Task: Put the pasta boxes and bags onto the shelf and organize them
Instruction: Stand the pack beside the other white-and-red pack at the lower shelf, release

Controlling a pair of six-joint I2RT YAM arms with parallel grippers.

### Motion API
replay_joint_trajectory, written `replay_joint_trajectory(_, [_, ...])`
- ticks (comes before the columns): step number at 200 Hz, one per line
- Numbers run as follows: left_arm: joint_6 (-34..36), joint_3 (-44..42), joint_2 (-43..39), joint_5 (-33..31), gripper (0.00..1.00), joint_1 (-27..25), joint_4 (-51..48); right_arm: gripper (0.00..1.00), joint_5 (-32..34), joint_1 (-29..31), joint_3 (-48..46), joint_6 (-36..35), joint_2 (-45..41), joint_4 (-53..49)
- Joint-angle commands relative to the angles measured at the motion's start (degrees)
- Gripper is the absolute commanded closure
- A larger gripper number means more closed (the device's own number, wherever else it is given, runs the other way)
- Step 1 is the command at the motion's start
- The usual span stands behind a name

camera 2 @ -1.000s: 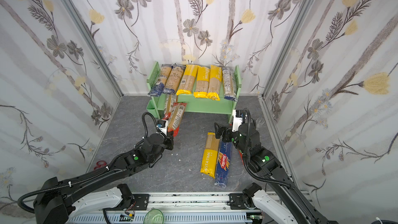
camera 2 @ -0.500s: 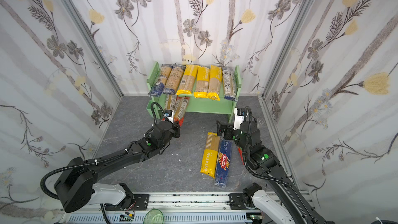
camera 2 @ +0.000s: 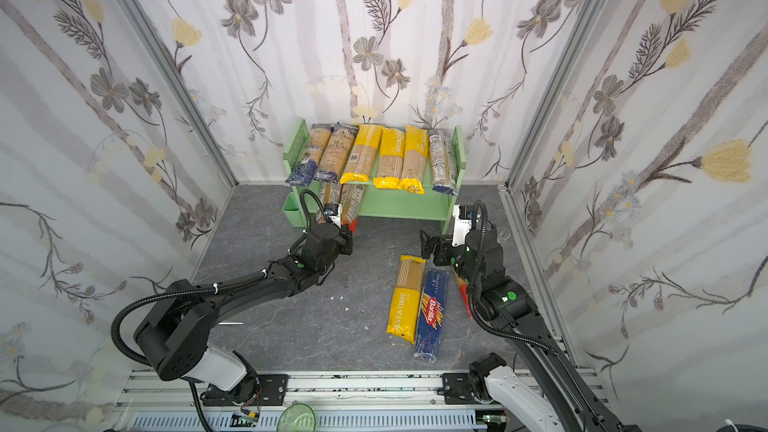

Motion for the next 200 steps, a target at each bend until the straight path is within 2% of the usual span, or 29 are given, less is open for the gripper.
replay_joint_trajectory(1, [1.1, 1.7, 1.5, -1.7, 1.00, 0.5, 7.3, 0.00, -1.0, -0.4, 0.6, -0.7, 0.5, 2.4])
replay_joint_trajectory(59, [1.6, 4.0, 5.3, -0.7, 1.00, 1.5, 7.3, 0.00, -1.4, -1.2, 1.3, -1.2, 1.1, 2.3])
replay_joint_trajectory(68, [1.6, 4.3, 5.8, -0.4, 0.96, 1.8, 7.4, 0.00, -1.3, -1.3, 1.5, -1.3, 1.3, 2.4])
replay_joint_trajectory(79, [1.5, 4.6, 6.3, 0.1, 0.87, 2.1, 7.4, 0.00, -1.4, -1.3, 1.5, -1.4, 1.5, 2.3])
replay_joint_trajectory(91, [1.4, 4.7, 6.7, 0.9, 0.69, 2.3, 7.3, 0.00, -1.5, -1.4, 1.6, -1.5, 1.7, 2.3])
replay_joint_trajectory(109, [1.3, 4.6, 6.8, 1.1, 0.37, 2.3, 7.3, 0.00, -1.6, -1.5, 1.9, -1.5, 2.0, 2.3])
replay_joint_trajectory(119, [1.2, 4.4, 6.6, 1.0, 0.24, 2.3, 7.3, 0.00, -1.7, -1.6, 1.8, -1.5, 2.1, 2.3])
replay_joint_trajectory(143, [0.9, 3.5, 5.4, 1.6, 0.17, 2.3, 7.2, 0.00, -1.8, -1.6, 2.0, -1.3, 2.1, 2.3])
replay_joint_trajectory(200, [-1.2, -0.4, -0.5, 4.7, 0.12, 2.2, 7.1, 0.00, 0.5, -1.6, 3.5, -2.0, 1.6, -0.6])
